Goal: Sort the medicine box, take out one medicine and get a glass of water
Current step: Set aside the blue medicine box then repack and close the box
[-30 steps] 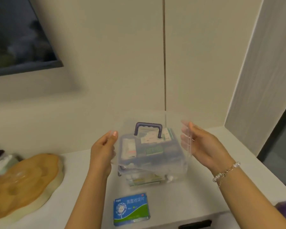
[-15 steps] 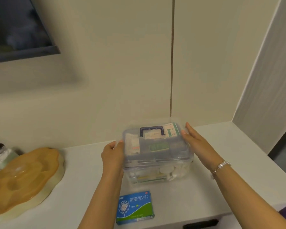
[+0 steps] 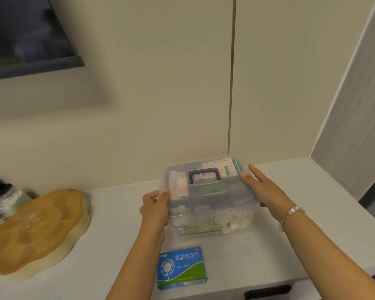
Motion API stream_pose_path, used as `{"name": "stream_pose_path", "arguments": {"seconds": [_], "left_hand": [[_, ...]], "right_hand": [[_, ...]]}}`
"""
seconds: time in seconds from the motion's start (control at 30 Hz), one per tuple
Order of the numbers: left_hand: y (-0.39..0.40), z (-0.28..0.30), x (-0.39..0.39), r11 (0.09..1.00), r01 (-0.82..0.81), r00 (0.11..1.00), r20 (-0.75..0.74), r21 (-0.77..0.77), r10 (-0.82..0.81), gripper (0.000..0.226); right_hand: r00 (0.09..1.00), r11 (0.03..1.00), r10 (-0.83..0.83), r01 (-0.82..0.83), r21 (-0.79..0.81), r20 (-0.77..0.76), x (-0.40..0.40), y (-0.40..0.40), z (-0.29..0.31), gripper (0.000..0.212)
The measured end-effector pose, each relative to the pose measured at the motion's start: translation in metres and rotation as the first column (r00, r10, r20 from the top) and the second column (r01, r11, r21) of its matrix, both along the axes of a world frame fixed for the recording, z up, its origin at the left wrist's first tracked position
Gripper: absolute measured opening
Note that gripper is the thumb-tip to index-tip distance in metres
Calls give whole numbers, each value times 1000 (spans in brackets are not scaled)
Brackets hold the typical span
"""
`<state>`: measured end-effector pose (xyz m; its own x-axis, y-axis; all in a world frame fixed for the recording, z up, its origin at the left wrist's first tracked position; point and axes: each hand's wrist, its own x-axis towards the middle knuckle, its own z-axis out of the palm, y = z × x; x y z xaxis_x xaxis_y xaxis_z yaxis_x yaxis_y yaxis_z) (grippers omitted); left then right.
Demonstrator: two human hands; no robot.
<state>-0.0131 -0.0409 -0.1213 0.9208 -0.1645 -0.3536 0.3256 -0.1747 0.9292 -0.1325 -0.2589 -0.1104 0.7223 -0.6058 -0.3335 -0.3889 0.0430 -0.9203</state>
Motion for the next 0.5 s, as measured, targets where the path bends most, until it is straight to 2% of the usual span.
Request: {"name": "stream_pose_path", "arguments": {"seconds": [0.1,0.17,0.23,0.3,0.43,0.5], "left_hand": [[0,3,7,999,17,1000,6,-43,-17,34],[1,6,16,997,29,1000,-2,-71,-29,37],[1,7,26,994,57,998,-1,-89,-57,43],[-2,7,32,993,27,999,38,-111,-23,48],[-12,8,34,999,-33,985,168,-37,39,63],[-16,10,36,1000,-21,974,226,-7,22,48]], "right_hand": [[994,999,13,-9,44,-104,7,-1,-1,54],[995,999,-6,10,36,-103,13,-1,1,51],[994,995,-87,84,-50,-65,22,-5,2,57],[986,967,-161,148,-206,-49,32,-8,2,65],[990,931,-138,130,-340,1,49,-10,4,40],[990,920,-141,136,-368,13,53,-13,4,36]]}}
